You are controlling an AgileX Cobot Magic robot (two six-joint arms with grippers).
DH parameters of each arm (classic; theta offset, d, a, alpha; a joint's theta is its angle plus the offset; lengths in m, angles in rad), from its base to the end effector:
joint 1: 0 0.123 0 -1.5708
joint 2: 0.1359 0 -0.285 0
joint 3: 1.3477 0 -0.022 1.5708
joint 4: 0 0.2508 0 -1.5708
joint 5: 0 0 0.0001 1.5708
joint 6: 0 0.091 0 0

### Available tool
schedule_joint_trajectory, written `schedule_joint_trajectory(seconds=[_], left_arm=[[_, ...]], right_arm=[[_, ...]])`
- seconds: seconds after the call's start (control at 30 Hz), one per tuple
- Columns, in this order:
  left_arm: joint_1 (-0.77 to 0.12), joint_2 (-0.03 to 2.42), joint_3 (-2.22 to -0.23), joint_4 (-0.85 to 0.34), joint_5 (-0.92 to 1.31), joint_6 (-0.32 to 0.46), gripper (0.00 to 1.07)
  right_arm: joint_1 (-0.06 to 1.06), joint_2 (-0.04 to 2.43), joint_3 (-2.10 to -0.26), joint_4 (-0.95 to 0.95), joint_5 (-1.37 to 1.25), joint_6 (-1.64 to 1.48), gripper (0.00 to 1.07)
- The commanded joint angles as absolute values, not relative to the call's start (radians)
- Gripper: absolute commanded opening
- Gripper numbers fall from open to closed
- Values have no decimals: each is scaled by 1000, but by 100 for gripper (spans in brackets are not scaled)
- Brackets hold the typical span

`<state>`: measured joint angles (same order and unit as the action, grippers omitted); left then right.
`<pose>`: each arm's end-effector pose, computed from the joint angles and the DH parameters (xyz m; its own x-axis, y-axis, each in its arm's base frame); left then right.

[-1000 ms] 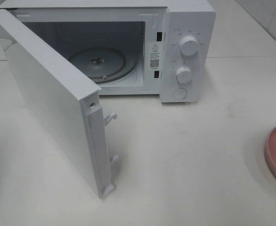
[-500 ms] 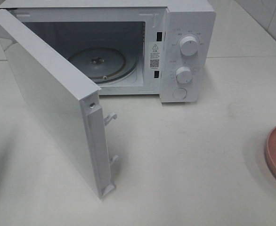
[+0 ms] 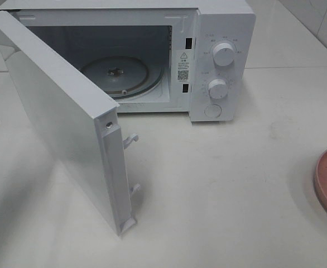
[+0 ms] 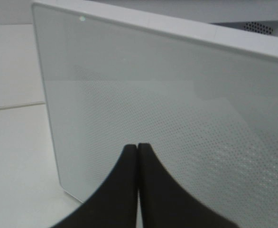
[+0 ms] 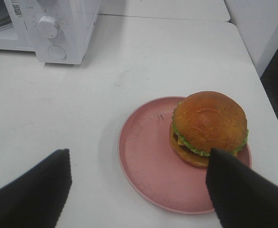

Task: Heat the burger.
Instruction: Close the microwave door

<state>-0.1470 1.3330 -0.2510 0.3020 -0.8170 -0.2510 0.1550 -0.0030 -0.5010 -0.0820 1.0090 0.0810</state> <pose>0.2079 -0.0507 0.1903 -0.2117 -0.0090 -0.9773 0.3448 0.9350 -0.0833 -0.0025 -0.0068 0.2820 -0.4026 -0.0253 -0.9150 -0.0764 0.9971 0.0060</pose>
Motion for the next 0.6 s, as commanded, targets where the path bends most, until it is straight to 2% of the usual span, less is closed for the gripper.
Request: schedule_joint_trajectory(seconds=[0.03, 0.07, 0.4, 0.47, 0.6], left_arm=[[-193, 1362, -266, 245, -833, -229, 0], [-229, 1384, -274, 221, -835, -208, 0], [-365, 1468, -336, 96, -833, -129, 0], [-433, 1512, -370, 35, -831, -87, 0], [-494, 1553, -398, -31, -833, -50, 0]], right_arm=[[146, -36, -499, -84, 995, 71, 76], [146, -36, -499, -84, 995, 71, 76], [146, -36, -499, -84, 995, 71, 76], [146, -36, -499, -84, 995, 71, 76], [146, -36, -499, -84, 995, 71, 76]])
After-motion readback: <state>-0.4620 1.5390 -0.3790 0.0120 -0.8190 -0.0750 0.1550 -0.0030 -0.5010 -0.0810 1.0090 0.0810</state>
